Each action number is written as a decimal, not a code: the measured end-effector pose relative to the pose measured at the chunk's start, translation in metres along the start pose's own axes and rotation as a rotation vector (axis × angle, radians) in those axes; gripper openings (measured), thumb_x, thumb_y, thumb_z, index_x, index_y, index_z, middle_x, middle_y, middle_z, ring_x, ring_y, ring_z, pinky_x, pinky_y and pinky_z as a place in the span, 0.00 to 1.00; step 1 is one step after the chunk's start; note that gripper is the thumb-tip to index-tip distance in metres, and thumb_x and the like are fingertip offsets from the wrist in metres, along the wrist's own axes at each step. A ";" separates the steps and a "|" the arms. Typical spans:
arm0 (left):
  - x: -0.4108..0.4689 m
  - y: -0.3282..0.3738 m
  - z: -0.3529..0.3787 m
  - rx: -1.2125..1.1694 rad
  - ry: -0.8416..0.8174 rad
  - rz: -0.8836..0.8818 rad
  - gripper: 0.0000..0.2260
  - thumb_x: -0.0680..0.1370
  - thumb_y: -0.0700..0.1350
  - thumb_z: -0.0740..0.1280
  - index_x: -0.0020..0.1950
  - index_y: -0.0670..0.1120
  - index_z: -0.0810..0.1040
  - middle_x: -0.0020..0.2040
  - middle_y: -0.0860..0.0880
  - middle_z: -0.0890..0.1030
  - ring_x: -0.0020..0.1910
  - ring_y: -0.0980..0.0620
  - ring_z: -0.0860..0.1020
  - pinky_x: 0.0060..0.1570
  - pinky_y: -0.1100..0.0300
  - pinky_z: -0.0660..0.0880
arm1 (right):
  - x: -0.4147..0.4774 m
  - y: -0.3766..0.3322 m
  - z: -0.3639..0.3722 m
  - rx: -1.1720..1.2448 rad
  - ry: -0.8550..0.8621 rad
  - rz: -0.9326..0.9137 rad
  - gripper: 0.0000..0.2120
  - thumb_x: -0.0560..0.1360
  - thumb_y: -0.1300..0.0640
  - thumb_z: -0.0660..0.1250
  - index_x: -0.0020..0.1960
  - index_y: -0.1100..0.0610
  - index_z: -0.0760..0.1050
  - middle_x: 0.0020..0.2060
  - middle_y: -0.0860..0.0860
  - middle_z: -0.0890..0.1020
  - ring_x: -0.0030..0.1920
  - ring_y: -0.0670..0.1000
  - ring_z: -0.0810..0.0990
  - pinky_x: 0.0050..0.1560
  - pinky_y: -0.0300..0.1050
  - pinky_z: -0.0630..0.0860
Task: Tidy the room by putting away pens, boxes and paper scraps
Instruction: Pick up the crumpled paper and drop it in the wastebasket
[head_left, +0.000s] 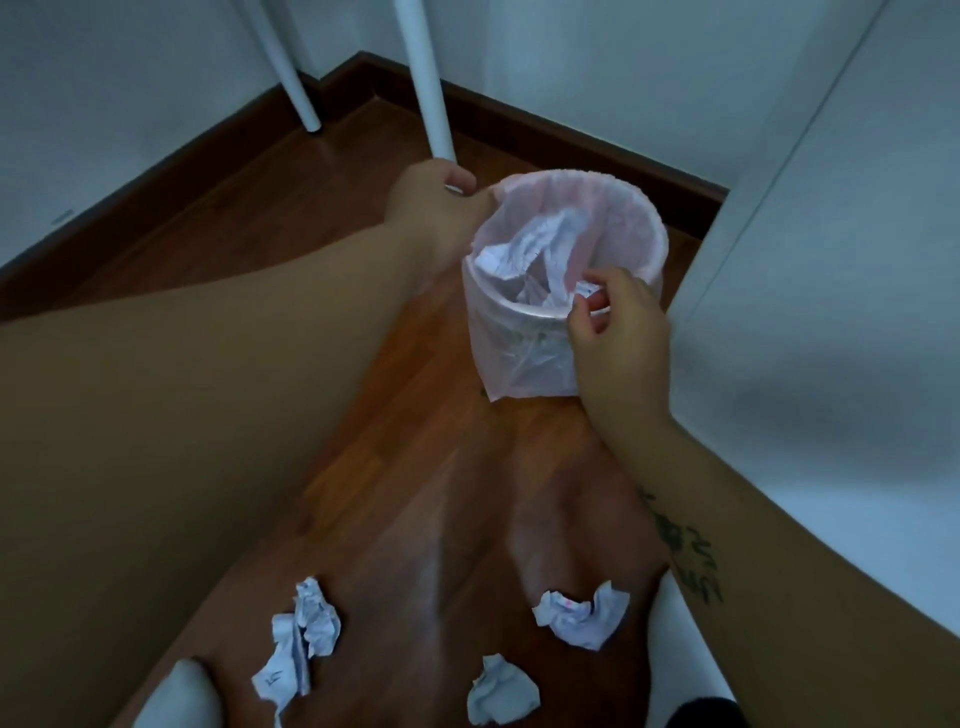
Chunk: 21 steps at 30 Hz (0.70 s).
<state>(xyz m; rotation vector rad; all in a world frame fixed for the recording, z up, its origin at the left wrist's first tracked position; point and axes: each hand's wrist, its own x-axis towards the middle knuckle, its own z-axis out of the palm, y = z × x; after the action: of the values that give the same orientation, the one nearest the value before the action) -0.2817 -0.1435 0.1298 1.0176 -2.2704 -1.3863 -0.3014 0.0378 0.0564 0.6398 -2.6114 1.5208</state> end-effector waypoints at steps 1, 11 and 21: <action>-0.004 -0.005 -0.002 0.029 0.010 0.008 0.13 0.74 0.50 0.73 0.56 0.48 0.77 0.54 0.46 0.81 0.51 0.47 0.81 0.53 0.52 0.81 | -0.003 0.001 -0.001 0.012 -0.006 -0.004 0.10 0.78 0.60 0.64 0.58 0.57 0.77 0.48 0.52 0.79 0.43 0.46 0.76 0.42 0.35 0.70; -0.132 -0.143 0.020 0.182 -0.023 -0.116 0.12 0.74 0.44 0.74 0.54 0.43 0.80 0.39 0.51 0.77 0.42 0.52 0.76 0.40 0.67 0.73 | -0.093 0.070 -0.003 -0.204 -0.343 0.101 0.13 0.71 0.54 0.68 0.52 0.59 0.76 0.46 0.56 0.78 0.47 0.57 0.77 0.49 0.47 0.71; -0.304 -0.273 0.066 0.735 -0.825 -0.120 0.58 0.58 0.66 0.76 0.74 0.67 0.38 0.81 0.50 0.45 0.78 0.40 0.50 0.70 0.40 0.64 | -0.209 0.134 -0.009 -0.656 -0.937 0.171 0.50 0.65 0.41 0.74 0.77 0.39 0.48 0.73 0.54 0.55 0.71 0.62 0.59 0.63 0.59 0.71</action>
<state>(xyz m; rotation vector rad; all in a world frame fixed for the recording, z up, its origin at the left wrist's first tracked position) 0.0098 0.0339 -0.1050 0.8433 -3.5534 -1.1391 -0.1623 0.1710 -0.1008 1.2696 -3.5830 0.2450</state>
